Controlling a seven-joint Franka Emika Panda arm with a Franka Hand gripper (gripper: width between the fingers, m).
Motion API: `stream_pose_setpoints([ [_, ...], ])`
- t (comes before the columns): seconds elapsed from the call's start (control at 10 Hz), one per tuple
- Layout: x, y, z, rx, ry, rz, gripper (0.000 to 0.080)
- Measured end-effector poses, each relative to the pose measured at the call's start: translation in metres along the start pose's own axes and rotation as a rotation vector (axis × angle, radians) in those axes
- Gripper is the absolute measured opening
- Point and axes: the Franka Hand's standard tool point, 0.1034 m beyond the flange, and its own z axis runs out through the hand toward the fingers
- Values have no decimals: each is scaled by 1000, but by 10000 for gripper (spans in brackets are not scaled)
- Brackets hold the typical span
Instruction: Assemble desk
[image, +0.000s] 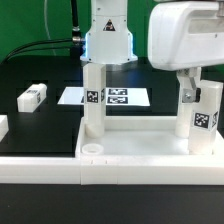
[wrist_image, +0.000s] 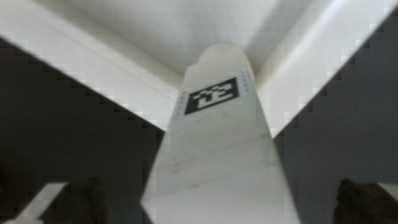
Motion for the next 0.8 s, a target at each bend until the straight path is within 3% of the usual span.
stream_pose_setpoints([
  [0.4,-6,6,2,-13,-14,-166,648],
  [0.6,-6,7,2,-15,-13,-156,386],
  [0.7,-8,6,3,-8,-21,-153,298],
  [0.8,-8,6,3,-7,-22,-136,298],
])
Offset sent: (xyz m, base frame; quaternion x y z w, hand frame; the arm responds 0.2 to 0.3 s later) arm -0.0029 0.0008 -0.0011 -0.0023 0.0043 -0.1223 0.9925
